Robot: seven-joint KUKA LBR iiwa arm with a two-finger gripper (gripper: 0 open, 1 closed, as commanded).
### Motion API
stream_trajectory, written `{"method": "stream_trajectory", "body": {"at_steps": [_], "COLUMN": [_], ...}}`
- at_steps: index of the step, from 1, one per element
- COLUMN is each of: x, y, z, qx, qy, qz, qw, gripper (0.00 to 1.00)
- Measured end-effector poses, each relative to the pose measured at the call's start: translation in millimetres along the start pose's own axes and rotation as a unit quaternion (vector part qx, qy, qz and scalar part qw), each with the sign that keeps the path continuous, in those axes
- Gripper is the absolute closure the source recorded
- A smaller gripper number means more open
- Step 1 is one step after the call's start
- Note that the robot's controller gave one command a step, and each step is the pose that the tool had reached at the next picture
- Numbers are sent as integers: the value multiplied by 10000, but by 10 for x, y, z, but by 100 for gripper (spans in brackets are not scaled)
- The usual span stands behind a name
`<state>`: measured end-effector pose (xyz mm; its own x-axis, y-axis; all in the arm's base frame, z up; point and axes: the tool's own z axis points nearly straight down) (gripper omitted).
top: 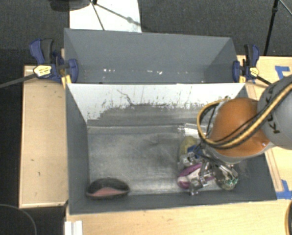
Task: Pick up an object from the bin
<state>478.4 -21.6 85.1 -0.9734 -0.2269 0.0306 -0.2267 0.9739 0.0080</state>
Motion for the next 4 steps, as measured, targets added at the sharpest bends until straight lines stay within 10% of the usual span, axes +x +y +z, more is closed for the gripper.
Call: {"method": "stream_trajectory", "body": {"at_steps": [1, 2, 4], "x": [-43, -31, -697], "y": [-114, -107, -171], "z": [-1514, -1468, 55], "qx": [61, 44, 17], "qy": [-208, -165, -186], "qz": [-232, -210, 1208], "qw": [9995, 9996, 9925], "gripper": [100, 0, 0]}}
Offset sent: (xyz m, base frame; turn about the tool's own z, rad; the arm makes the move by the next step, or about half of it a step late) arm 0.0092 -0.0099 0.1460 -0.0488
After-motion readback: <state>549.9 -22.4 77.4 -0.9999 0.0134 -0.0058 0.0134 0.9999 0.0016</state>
